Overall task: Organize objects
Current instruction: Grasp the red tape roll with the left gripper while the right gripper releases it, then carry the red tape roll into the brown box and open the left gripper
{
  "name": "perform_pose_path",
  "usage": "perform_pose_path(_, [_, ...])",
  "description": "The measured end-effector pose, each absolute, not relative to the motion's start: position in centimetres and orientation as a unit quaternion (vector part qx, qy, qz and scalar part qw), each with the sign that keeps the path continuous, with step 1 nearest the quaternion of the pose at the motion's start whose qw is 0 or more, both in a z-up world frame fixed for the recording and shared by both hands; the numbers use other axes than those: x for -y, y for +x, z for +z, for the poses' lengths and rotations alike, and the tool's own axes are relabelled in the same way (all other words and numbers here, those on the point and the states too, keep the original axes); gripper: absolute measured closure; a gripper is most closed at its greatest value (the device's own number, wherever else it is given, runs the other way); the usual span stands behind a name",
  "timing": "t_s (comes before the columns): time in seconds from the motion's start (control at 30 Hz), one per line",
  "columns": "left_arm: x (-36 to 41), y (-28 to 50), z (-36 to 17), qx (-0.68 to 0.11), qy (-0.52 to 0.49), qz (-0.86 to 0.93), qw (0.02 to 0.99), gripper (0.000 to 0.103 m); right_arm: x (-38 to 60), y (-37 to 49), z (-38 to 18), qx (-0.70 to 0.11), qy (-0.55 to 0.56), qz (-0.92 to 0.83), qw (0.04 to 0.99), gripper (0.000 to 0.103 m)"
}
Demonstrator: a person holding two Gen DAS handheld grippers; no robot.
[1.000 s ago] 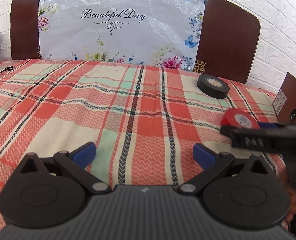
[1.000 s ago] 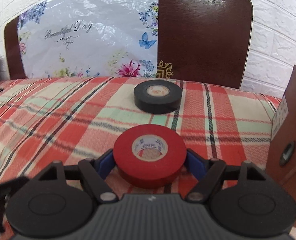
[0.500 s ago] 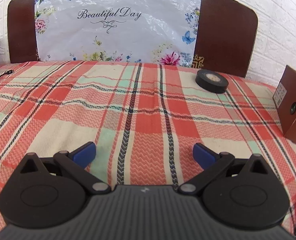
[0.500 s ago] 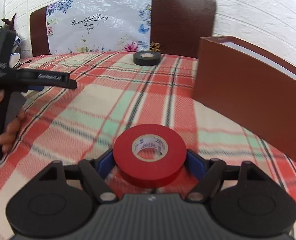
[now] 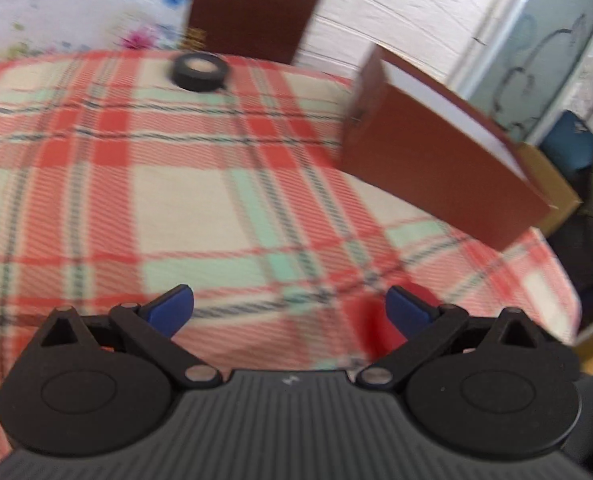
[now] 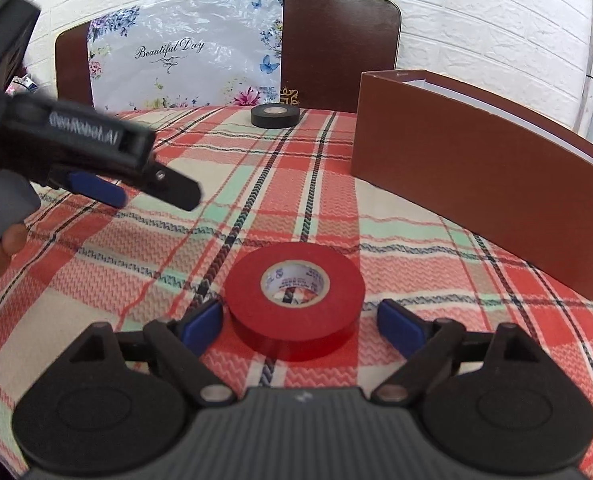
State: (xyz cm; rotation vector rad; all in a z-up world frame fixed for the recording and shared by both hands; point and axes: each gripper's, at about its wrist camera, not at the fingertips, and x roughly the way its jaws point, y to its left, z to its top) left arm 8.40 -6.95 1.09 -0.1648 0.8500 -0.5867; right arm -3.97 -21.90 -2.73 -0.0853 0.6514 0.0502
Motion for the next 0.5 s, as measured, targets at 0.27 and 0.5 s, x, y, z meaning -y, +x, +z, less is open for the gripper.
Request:
perform_pose_path(0.27, [12.9, 7.7, 0.1, -0.449, -0.023, -0.329, 0.830, 0.030, 22.1, -3.9, -2.8, -0.316, -0.033, 0.036, 0.948, 0.027])
perform_pose_path(0.5, [15.6, 7.6, 1.7, -0.428, 0.018, -0.342, 0.836, 0.060, 23.0, -4.4, -2.1, -0.284, -0.006, 0.031, 0.958, 0.028])
